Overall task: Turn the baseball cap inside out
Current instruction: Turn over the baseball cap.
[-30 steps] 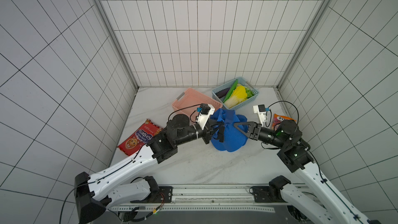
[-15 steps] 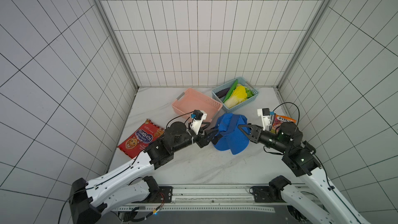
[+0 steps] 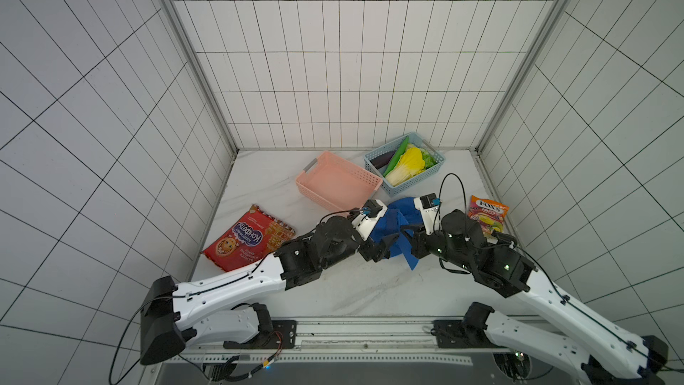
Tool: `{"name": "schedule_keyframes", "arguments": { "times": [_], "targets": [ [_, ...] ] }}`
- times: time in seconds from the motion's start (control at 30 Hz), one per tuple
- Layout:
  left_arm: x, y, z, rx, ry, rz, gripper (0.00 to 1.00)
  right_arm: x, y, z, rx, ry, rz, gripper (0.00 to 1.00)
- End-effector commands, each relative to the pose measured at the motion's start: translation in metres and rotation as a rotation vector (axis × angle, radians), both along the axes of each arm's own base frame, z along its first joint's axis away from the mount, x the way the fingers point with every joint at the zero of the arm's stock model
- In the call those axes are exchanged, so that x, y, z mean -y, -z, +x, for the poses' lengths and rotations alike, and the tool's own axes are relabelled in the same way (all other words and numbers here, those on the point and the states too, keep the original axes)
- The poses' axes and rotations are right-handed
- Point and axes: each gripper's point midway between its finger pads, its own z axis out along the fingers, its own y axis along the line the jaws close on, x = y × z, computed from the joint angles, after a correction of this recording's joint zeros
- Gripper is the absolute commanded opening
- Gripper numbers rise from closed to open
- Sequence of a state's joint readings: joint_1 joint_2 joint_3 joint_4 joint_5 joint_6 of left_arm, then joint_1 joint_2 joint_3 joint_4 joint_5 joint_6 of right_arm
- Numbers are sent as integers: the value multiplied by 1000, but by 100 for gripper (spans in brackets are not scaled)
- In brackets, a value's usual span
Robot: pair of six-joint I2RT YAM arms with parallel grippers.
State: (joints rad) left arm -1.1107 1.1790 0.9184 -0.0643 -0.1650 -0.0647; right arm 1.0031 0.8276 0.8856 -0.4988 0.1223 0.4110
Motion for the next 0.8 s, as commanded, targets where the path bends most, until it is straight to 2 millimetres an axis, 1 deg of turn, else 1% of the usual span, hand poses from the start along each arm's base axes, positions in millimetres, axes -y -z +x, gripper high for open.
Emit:
{"name": "schedule_keyframes", "arguments": {
  "times": [0.0, 0.17, 0.33, 0.47, 0.63, 0.7, 0.77],
  "targets": [
    [-2, -2, 18, 44, -124, 22, 85, 9, -17, 9, 140, 66, -109, 0],
    [-4, 16, 24, 23, -180, 55, 86, 2, -18, 7, 150, 60, -105, 0],
    [-10, 35, 28, 20, -215, 99, 88, 2, -20, 6, 150, 64, -77, 0],
    [-12, 44, 31, 8, -240, 114, 91, 4, -22, 6, 152, 72, -67, 0],
    [-1, 51, 29, -5, -196, 127, 96, 6, -20, 7, 147, 88, -69, 0],
    [6, 51, 25, -18, -159, 119, 98, 6, -19, 7, 144, 91, -67, 0],
    [14, 51, 21, -20, -113, 113, 99, 6, -18, 7, 142, 93, -69, 0]
  ]
}}
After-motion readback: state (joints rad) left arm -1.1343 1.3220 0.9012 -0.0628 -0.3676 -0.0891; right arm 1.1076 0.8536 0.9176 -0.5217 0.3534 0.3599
